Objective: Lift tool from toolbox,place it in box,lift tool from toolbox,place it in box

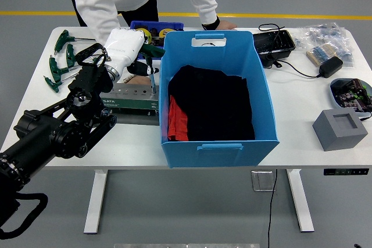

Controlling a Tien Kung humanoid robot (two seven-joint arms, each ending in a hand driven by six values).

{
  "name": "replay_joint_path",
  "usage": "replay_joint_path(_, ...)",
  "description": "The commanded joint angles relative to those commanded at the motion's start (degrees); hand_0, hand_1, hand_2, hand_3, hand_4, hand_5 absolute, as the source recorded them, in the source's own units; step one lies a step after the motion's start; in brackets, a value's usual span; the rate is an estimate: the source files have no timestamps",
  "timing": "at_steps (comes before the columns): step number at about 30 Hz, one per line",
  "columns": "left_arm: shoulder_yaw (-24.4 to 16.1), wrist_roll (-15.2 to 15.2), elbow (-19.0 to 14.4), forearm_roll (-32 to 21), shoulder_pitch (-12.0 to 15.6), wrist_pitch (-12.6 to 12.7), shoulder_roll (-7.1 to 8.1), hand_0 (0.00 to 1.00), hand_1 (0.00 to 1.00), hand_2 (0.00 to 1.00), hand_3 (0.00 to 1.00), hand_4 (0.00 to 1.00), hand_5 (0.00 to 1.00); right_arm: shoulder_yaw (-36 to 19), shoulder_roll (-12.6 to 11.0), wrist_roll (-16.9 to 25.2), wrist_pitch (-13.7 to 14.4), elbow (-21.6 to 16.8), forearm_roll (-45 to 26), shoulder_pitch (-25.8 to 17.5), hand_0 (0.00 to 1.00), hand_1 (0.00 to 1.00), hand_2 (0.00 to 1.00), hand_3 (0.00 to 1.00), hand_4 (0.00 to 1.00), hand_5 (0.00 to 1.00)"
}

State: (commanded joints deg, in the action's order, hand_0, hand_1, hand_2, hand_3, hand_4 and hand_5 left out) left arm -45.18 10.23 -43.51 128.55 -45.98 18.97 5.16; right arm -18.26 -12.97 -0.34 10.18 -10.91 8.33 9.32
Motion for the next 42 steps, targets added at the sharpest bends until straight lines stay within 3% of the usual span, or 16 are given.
replay_joint_path(2, 0.0, 0.1, 0.0, 0.0, -0.1, -0.1, 0.00, 0.315, 0.167, 0.164, 0.201, 0.998, 0.401, -0.1, 0.0, 0.0, 0.0, 0.0, 0.1, 0.0, 0.683, 0.665, 0.726, 0.570, 0.773, 0.695)
replay_joint_path(19, 0.3, 0.0, -0.2, -3.5, -0.3, -0.6, 0.18, 0.284, 0.122, 0.126, 0.151, 0.998, 0.433, -0.3, 0.0, -0.1, 0.0, 0.0, 0.4, 0.0, 0.684, 0.665, 0.725, 0.570, 0.774, 0.696)
replay_joint_path(20, 0.4, 0.0, -0.2, -3.8, -0.3, -0.6, 0.20, 0.273, 0.099, 0.110, 0.115, 0.998, 0.497, -0.3, 0.0, -0.1, 0.0, 0.0, 0.5, 0.0, 0.684, 0.666, 0.725, 0.571, 0.774, 0.695)
replay_joint_path(31, 0.4, -0.4, -0.3, -5.6, -0.6, -0.6, 0.38, 0.268, 0.090, 0.098, 0.099, 0.998, 0.548, -0.3, 0.1, -0.2, 0.0, 0.0, 0.6, -0.1, 0.685, 0.665, 0.725, 0.571, 0.775, 0.696)
replay_joint_path(37, 0.7, -0.5, -0.1, -6.1, -0.7, 0.4, 0.43, 0.257, 0.076, 0.082, 0.074, 0.998, 0.576, -0.3, 0.1, -0.2, 0.0, 0.0, 0.5, -0.2, 0.685, 0.665, 0.725, 0.571, 0.774, 0.696)
replay_joint_path(38, 0.7, -0.6, -0.1, -6.2, -0.7, 0.7, 0.44, 0.238, 0.052, 0.060, 0.049, 0.998, 0.630, -0.3, 0.1, -0.1, 0.0, 0.0, 0.5, -0.2, 0.684, 0.665, 0.725, 0.571, 0.774, 0.697)
replay_joint_path(42, 1.1, -1.0, 0.0, -6.8, -0.7, 1.5, 0.48, 0.238, 0.052, 0.060, 0.049, 0.998, 0.630, -0.4, 0.1, -0.2, 0.0, 0.0, 0.6, -0.3, 0.684, 0.665, 0.725, 0.571, 0.774, 0.697)
